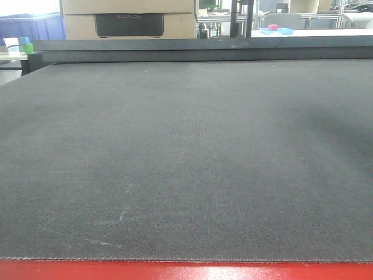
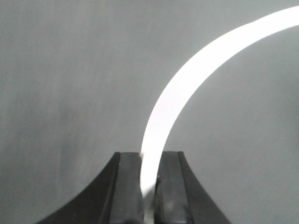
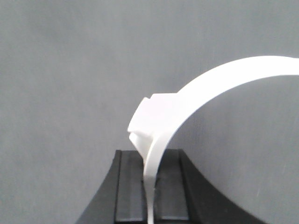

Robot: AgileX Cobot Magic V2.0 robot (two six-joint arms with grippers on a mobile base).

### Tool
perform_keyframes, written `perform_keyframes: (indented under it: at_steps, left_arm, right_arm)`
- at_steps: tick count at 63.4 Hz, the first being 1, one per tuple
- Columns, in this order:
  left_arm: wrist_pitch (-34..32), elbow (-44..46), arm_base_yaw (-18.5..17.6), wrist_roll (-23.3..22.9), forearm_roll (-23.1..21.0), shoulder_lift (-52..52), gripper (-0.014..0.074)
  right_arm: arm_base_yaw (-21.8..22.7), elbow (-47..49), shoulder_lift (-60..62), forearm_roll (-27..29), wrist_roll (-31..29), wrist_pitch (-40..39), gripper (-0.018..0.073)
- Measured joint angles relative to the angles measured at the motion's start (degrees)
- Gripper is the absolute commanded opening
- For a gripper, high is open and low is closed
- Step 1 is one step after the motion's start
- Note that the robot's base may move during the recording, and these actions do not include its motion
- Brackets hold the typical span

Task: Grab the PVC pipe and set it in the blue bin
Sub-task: 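Raise both held pipe pieces clear of the table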

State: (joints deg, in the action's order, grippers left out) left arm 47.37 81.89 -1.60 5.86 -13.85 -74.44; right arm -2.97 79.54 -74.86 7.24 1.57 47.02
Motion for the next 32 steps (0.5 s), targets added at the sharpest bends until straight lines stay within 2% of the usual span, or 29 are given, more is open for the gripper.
perform_keyframes:
  at_steps: [9,21,32]
  left_arm:
    - [-7.32,-4.53,0.00,0.11,-0.24,4.25,-0.0111]
    - [-16.53,-14.12,0.00,0.86,-0.47,10.54,-0.0111]
    - [-24.88,-23.08,-2.83,1.59,-0.47,16.53,-0.0111]
  right_arm:
    - [0.00,-4.20,5.03,-0.10,-0.80,-5.76,-0.0168]
    - [0.00,-14.88,13.19,-0.23,-0.98,-15.84,-0.0168]
    - [0.00,-24.23,20.58,-0.23,-1.08,-22.61,-0.0168]
